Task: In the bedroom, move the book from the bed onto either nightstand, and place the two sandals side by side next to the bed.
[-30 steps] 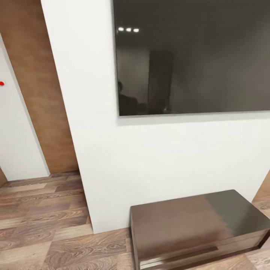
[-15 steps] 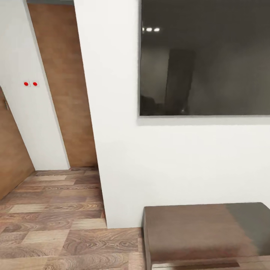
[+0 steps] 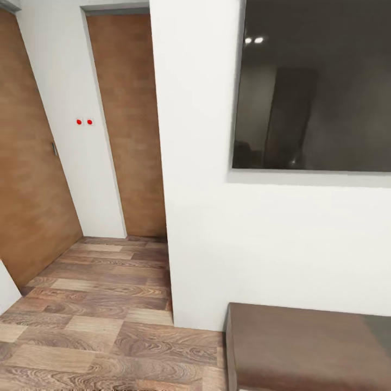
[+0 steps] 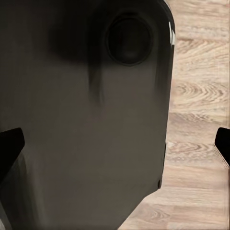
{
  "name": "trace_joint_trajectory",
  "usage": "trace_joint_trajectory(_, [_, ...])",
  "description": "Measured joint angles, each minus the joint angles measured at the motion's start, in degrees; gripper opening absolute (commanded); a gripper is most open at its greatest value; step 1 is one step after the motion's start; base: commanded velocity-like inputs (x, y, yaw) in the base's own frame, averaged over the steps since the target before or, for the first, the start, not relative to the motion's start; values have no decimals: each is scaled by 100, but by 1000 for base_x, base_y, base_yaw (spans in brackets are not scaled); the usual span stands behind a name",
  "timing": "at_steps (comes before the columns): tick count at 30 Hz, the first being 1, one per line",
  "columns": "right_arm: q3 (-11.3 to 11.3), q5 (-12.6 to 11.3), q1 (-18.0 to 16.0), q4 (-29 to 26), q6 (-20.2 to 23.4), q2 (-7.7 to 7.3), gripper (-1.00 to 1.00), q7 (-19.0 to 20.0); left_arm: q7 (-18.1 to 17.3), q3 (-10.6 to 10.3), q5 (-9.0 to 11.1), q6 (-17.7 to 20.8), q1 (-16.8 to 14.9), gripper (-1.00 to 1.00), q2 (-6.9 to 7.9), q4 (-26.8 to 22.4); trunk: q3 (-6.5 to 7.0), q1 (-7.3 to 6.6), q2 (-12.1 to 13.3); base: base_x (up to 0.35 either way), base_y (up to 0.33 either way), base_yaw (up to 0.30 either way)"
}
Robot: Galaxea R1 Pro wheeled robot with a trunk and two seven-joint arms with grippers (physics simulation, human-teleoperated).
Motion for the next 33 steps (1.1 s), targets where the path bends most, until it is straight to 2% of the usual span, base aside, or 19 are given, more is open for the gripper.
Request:
trace_joint_trajectory(13, [3,6,1,0,6,-20,100,22,3,11,59,-13,0,100,0,-194,0,0,0,0,0,293])
trace_joint_trajectory(15, [0,10,0,-3,2,-24,100,25,13,11,72,-52,-1,100,0,-340,0,0,0,0,0,293])
trace_joint_trajectory(17, [-1,9,1,-23,0,-25,100,28,18,11,106,-80,0,100,0,-488,0,0,0,0,0,293])
trace_joint_trajectory(22, [-4,10,0,-72,-23,-25,100,30,23,13,336,-111,0,100,-1,-777,0,0,0,0,0,293])
trace_joint_trajectory(25, [-4,15,-1,-275,-58,-35,100,29,16,10,472,-123,-1,100,0,-1276,1,0,0,0,0,293])
trace_joint_trajectory(33, [-11,2,-2,-1412,-71,-57,100,21,8,7,519,-133,-7,100,1,-2390,1,0,0,0,0,293])
